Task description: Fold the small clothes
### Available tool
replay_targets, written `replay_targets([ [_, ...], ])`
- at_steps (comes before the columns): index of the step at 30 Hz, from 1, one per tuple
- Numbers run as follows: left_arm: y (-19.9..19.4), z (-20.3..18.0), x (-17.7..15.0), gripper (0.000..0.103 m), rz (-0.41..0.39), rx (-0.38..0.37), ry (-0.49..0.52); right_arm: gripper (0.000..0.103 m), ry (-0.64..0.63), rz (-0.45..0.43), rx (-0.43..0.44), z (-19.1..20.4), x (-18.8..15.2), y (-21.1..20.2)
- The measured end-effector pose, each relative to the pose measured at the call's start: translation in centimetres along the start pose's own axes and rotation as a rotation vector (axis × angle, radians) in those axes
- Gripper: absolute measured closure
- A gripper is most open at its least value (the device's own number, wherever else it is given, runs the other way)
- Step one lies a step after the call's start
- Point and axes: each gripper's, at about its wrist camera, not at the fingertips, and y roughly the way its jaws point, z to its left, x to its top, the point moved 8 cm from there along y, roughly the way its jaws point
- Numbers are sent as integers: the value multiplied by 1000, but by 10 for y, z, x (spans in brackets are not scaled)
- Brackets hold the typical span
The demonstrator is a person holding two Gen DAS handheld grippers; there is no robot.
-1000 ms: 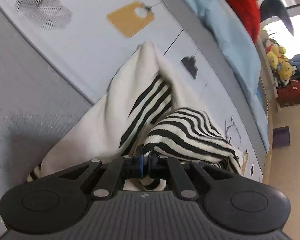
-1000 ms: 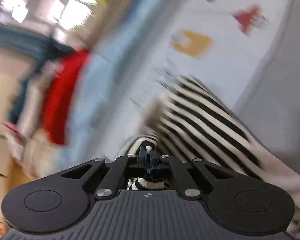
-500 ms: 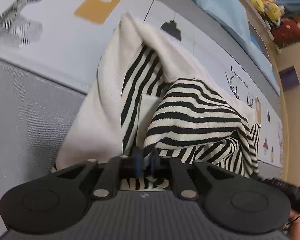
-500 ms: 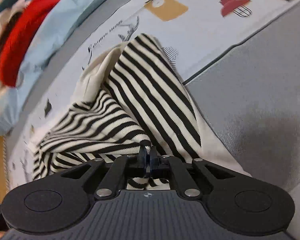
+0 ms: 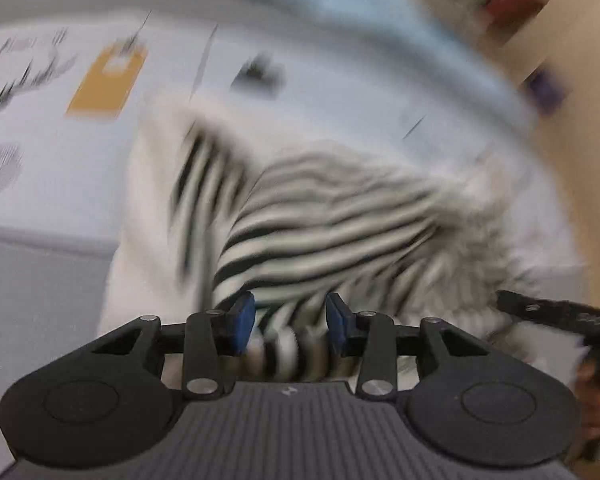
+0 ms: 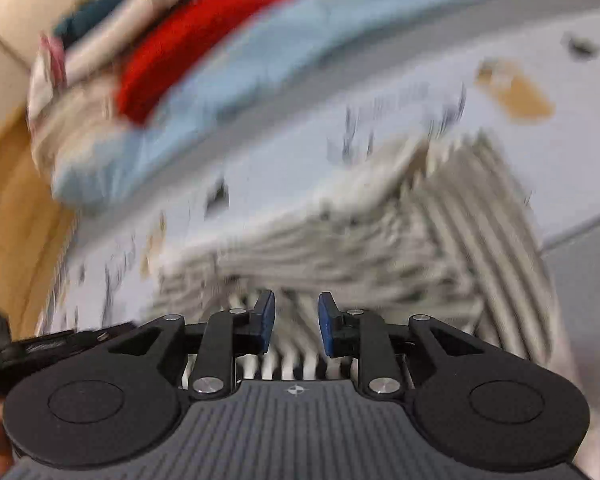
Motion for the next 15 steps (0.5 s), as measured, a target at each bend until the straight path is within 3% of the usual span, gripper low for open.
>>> replay_targets([
  [2,11,9,-8,67,50,45,-15,78,-5,142,-104,-15,-20,22],
  [4,7,11,-7,67,52,37,-14,79,-8,204,-188,-32,-32,32],
  [6,2,6,-5,66,37,37,8,80,-21,197,-193,-33,-28,30],
  [8,-9,-1,4,65,-27,4,2,79,-44,155,-201,-29,-19,20],
  [12,-22,-6,12,65,-91,-58,-22,79,-23,49,-110,-19,-1,-4],
  [15,-4,3,4,67,-12,36,-17,79,-5,9,-234,-42,6,-9],
])
